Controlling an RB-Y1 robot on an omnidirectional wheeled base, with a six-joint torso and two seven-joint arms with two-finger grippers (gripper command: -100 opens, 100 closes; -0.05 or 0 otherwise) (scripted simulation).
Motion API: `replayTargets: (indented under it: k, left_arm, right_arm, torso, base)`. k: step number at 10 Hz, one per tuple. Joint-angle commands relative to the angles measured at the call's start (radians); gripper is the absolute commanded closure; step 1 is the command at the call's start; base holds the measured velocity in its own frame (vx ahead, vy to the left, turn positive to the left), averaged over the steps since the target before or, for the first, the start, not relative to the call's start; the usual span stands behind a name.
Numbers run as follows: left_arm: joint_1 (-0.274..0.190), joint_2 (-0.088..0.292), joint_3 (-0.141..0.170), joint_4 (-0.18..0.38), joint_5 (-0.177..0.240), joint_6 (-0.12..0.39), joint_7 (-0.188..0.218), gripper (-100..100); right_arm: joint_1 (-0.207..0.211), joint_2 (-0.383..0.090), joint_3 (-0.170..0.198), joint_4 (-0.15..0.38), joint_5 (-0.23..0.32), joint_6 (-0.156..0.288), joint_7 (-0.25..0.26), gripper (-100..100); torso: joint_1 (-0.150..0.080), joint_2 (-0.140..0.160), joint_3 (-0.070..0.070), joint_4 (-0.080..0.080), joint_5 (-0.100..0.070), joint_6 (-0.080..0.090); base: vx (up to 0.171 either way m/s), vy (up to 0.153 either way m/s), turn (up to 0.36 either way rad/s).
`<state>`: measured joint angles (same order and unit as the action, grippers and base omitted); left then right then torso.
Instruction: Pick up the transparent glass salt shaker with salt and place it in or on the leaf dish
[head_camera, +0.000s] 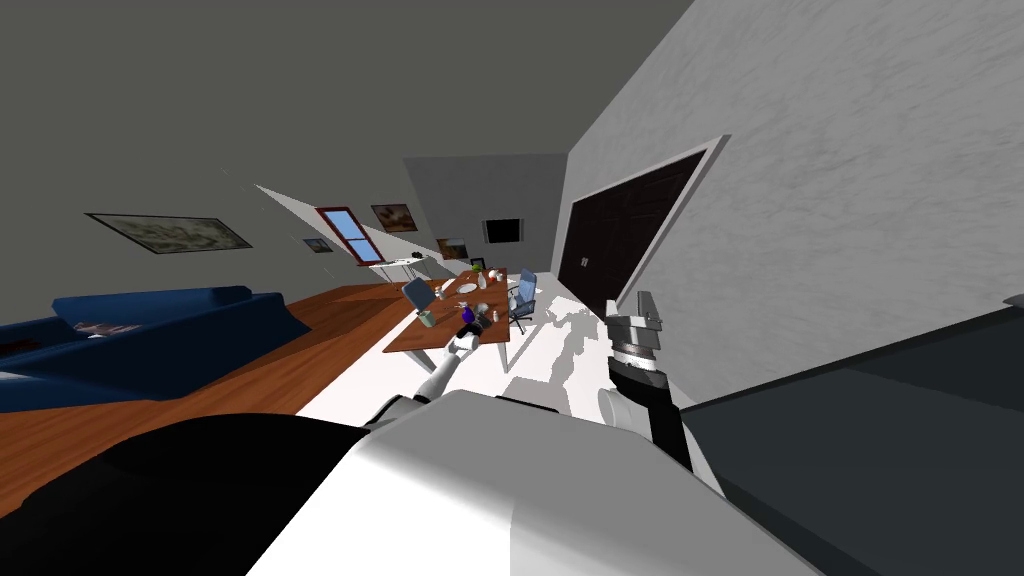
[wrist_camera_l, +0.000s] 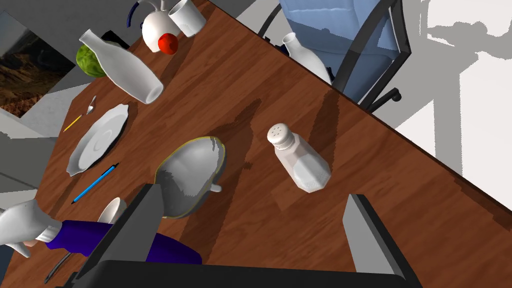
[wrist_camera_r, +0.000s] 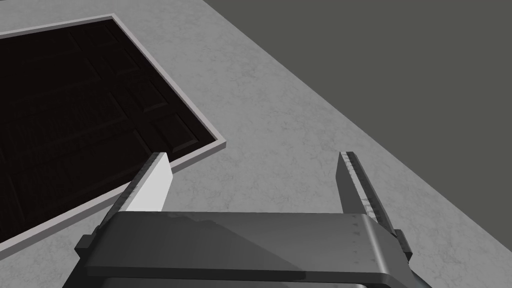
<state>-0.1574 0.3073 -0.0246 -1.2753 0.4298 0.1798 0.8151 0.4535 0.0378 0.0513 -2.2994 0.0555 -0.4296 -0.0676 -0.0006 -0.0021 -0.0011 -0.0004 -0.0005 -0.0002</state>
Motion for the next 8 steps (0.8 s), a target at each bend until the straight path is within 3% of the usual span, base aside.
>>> replayTargets:
  k: [1,3,7,8]
  left_arm:
    - [-0.011,0.002,-0.006,0.030,0.012,0.012,0.017,-100]
    - [-0.053,0.005,-0.025,0.099,0.052,0.056,0.070,-100]
    - [-0.089,0.005,-0.045,0.190,0.090,0.096,0.118,-100]
    - [-0.089,0.005,-0.045,0.190,0.090,0.096,0.118,-100]
  right_arm:
    - [0.000,0.000,0.000,0.000,0.000,0.000,0.000,0]
    - [0.000,0.000,0.000,0.000,0.000,0.000,0.000,0]
    - [0.000,0.000,0.000,0.000,0.000,0.000,0.000,0]
    - [0.000,0.000,0.000,0.000,0.000,0.000,0.000,0]
  torso:
    - [0.000,0.000,0.000,0.000,0.000,0.000]
    - [0.000,0.000,0.000,0.000,0.000,0.000]
    - [0.001,-0.001,0.000,0.000,0.000,0.000]
    - [0.002,-0.001,-0.001,0.000,0.000,0.000]
  base:
    - [0.019,-0.010,0.012]
    - [0.037,-0.003,0.021]
    - [0.034,0.005,0.007]
    - [0.034,0.007,0.000]
